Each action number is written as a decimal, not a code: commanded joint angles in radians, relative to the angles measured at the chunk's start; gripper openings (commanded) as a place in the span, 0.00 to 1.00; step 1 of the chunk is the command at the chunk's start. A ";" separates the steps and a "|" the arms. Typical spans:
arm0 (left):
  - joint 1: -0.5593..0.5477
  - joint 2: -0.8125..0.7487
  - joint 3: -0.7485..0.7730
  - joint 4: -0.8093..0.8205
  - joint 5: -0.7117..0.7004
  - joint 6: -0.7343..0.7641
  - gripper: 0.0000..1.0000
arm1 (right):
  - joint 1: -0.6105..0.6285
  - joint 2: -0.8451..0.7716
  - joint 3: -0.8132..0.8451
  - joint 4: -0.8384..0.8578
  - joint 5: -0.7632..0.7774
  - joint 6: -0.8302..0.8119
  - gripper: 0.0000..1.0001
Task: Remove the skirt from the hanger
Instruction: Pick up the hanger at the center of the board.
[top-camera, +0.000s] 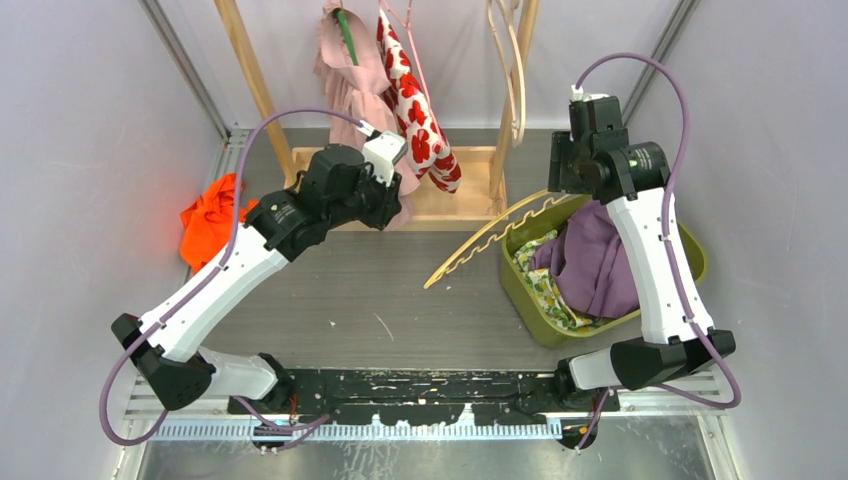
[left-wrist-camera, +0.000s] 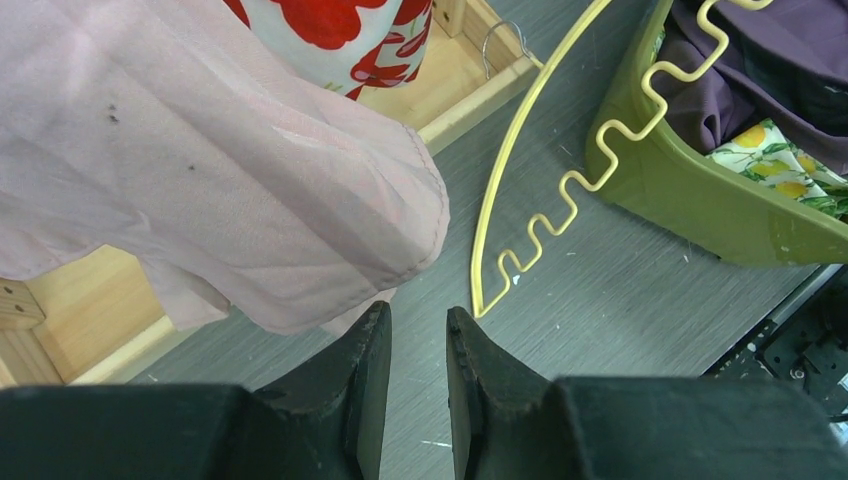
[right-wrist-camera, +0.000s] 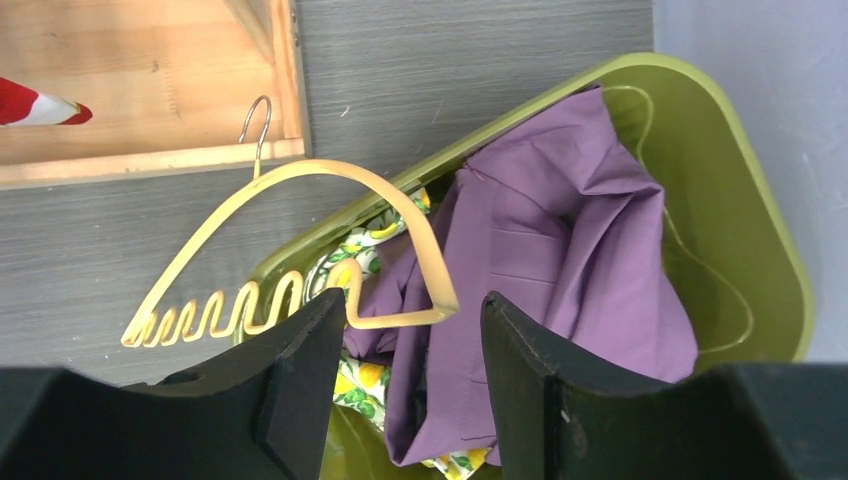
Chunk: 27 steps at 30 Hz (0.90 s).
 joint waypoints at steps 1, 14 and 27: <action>0.001 -0.025 -0.005 0.042 -0.005 0.004 0.28 | -0.010 -0.016 -0.046 0.076 -0.050 0.025 0.57; 0.001 -0.023 -0.014 0.029 -0.031 0.017 0.27 | -0.078 -0.001 -0.123 0.128 -0.084 0.015 0.51; 0.003 -0.011 -0.004 0.023 -0.054 0.028 0.27 | -0.079 0.034 -0.139 0.152 -0.170 0.014 0.19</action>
